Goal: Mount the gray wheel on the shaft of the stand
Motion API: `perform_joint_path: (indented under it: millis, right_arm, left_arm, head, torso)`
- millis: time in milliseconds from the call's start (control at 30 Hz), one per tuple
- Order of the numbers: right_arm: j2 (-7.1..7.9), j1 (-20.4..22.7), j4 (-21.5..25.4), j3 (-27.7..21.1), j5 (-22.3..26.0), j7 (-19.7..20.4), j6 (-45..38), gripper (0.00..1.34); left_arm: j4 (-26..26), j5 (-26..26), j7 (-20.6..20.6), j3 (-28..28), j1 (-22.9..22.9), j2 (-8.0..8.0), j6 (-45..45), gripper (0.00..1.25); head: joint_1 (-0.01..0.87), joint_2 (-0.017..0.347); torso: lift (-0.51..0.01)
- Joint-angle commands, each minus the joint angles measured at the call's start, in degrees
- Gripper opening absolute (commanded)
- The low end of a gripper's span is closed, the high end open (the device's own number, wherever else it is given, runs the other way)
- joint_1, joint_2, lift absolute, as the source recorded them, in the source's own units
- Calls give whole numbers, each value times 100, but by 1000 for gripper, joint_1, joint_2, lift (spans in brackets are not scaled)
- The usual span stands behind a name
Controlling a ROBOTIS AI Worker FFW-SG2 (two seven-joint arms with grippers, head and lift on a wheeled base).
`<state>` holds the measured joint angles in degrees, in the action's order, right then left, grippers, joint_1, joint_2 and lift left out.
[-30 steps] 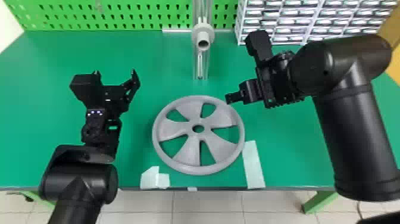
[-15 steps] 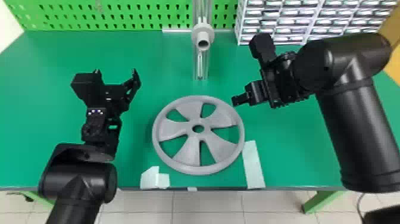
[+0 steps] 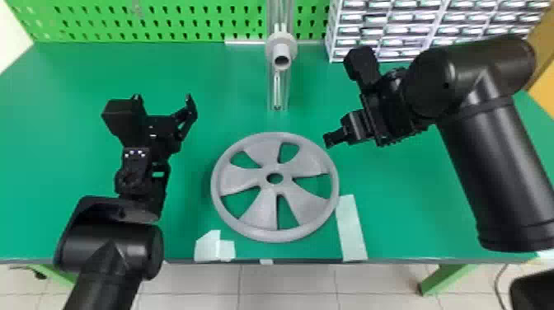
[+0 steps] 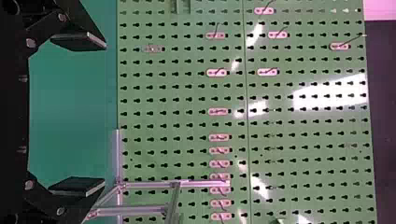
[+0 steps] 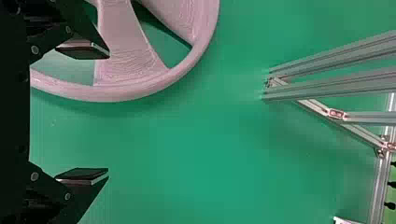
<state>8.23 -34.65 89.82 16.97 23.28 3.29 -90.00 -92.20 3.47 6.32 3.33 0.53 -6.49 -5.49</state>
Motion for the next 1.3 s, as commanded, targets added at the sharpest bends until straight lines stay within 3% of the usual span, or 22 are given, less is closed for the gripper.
perform_joint_path:
  millis: [0, 567, 1267]
  right_arm:
    - [21, -86, -140, 60, 28, 5, -8, 959]
    - [-76, -147, -369, -28, -42, 5, -8, 956]
    - [91, -121, -378, -151, -227, 5, -8, 956]
  left_arm:
    - [0, -4, 0, 1, -1, -1, 4, 1005]
    - [0, -30, 0, 36, -9, -1, 4, 1003]
    - [0, -30, 0, 36, -1, -10, 4, 1003]
  head:
    - [865, 52]
    - [865, 52]
    - [865, 52]
  torso:
    - [-101]
    - [-101]
    - [-101]
